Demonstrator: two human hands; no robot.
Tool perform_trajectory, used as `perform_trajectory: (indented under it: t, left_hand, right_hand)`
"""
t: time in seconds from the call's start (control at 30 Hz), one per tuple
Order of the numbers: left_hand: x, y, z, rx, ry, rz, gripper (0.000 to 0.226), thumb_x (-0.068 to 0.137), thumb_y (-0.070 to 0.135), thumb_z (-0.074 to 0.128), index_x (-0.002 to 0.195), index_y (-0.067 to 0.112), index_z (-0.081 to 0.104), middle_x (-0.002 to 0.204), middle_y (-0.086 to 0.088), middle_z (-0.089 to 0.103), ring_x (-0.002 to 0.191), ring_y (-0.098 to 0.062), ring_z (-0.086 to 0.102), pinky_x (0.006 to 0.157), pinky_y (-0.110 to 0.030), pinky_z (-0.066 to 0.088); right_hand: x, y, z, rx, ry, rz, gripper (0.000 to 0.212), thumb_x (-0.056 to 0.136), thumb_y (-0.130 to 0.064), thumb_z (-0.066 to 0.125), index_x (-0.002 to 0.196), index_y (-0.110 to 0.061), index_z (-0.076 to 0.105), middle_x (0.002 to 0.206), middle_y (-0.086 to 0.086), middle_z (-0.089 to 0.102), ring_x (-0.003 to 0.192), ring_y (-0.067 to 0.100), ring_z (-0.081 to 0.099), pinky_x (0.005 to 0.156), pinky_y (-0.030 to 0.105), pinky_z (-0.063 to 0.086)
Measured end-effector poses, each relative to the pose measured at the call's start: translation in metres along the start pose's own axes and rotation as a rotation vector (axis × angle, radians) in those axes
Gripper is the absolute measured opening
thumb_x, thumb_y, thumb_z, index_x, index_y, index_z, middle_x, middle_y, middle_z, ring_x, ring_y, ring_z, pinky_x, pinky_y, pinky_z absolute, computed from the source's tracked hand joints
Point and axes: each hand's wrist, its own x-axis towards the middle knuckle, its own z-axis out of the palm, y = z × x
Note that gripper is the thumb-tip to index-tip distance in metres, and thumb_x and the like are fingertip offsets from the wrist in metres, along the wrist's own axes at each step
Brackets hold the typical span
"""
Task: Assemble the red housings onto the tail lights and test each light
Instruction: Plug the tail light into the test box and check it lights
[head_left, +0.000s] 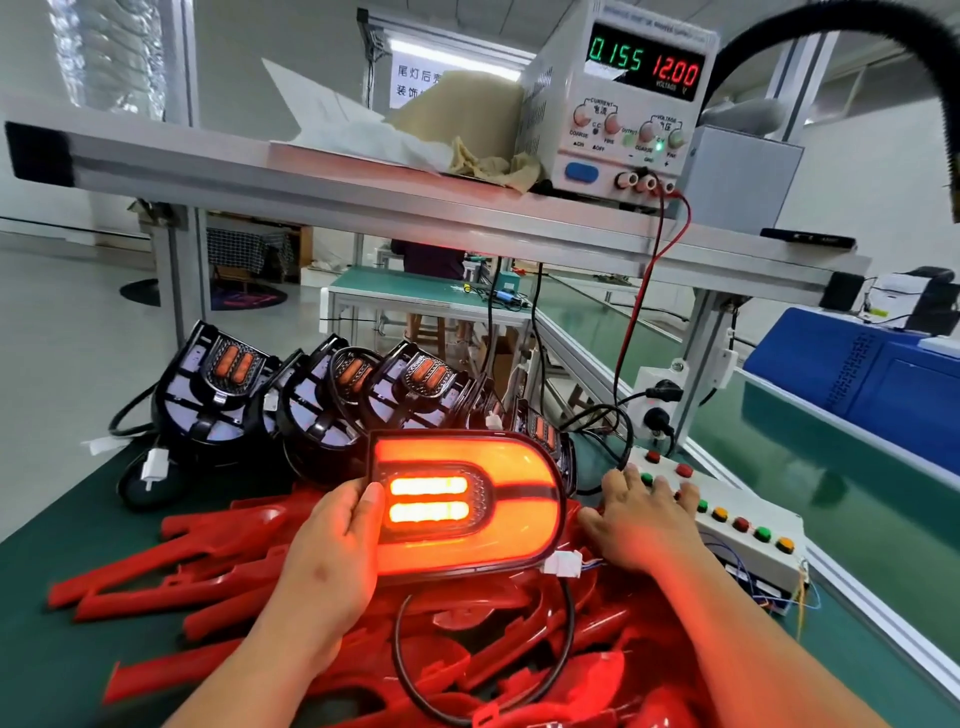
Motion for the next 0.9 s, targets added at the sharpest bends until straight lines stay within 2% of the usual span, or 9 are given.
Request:
perform_trajectory:
  t: [0.13,0.23,0.4,0.5,0.57,0.73,0.9]
  left_hand:
    - [0.0,-0.003,0.001,-0.004,0.001,-0.004,0.026,0.102,0.03,0.043,0.093,0.027,0.067,0.098,-0.001,0.069,0.096,-0.015,0.064,0.081,-0.033,0.048]
    - [-0.001,-0.003,-0.001,-0.026,-0.035,-0.017,0.023,0.102,0.036,0.042,0.097,0.037,0.064,0.108,0.004,0.067,0.105,-0.009,0.059,0.088,-0.03,0.044]
    - [-0.001,-0.001,-0.003,-0.026,-0.072,-0.044,0.021,0.101,0.043,0.039,0.095,0.044,0.058,0.109,0.01,0.061,0.104,-0.008,0.054,0.091,-0.033,0.04]
    - [0.001,-0.002,-0.001,-0.011,-0.096,-0.059,0.024,0.101,0.044,0.038,0.1,0.037,0.061,0.111,0.007,0.061,0.107,-0.014,0.054,0.094,-0.037,0.042]
    - [0.002,-0.002,-0.001,-0.014,-0.08,-0.068,0.021,0.101,0.044,0.038,0.097,0.038,0.058,0.111,0.007,0.06,0.109,-0.017,0.053,0.095,-0.038,0.041]
    - [0.002,-0.002,0.002,-0.024,-0.053,-0.059,0.019,0.101,0.04,0.04,0.09,0.043,0.056,0.102,0.015,0.058,0.105,-0.015,0.053,0.092,-0.037,0.041]
    - [0.005,-0.006,0.002,-0.012,-0.008,-0.001,0.028,0.103,0.028,0.043,0.089,0.027,0.067,0.095,0.0,0.07,0.093,-0.018,0.063,0.079,-0.037,0.047]
  right_hand:
    - [-0.002,0.0,-0.007,0.051,-0.033,0.02,0.051,0.089,-0.059,0.028,0.123,-0.023,0.039,0.144,0.004,0.04,0.134,0.032,0.035,0.109,0.057,0.013]
    - [-0.004,0.002,-0.019,0.166,-0.04,0.052,0.037,0.089,-0.051,0.035,0.112,-0.021,0.039,0.13,0.004,0.05,0.123,0.026,0.043,0.106,0.053,0.017]
    - [-0.02,0.015,-0.036,0.155,-0.038,0.096,0.061,0.091,-0.049,0.044,0.138,-0.01,0.035,0.143,0.008,0.043,0.132,0.025,0.042,0.115,0.05,0.013]
    - [-0.038,0.032,-0.037,0.07,0.004,0.212,0.063,0.087,-0.056,0.045,0.131,-0.01,0.044,0.136,0.01,0.051,0.128,0.028,0.045,0.11,0.046,0.025]
    - [-0.049,0.044,-0.034,0.054,-0.014,0.286,0.068,0.086,-0.064,0.042,0.13,-0.012,0.046,0.136,0.013,0.052,0.128,0.03,0.044,0.109,0.044,0.027]
    - [-0.061,0.059,-0.025,0.0,-0.053,0.35,0.089,0.089,-0.074,0.025,0.147,-0.006,0.032,0.155,0.021,0.029,0.145,0.034,0.022,0.119,0.046,0.011]
    - [-0.058,0.061,-0.023,-0.065,-0.085,0.316,0.094,0.088,-0.076,0.019,0.15,-0.006,0.026,0.157,0.021,0.024,0.147,0.035,0.018,0.121,0.046,0.007]
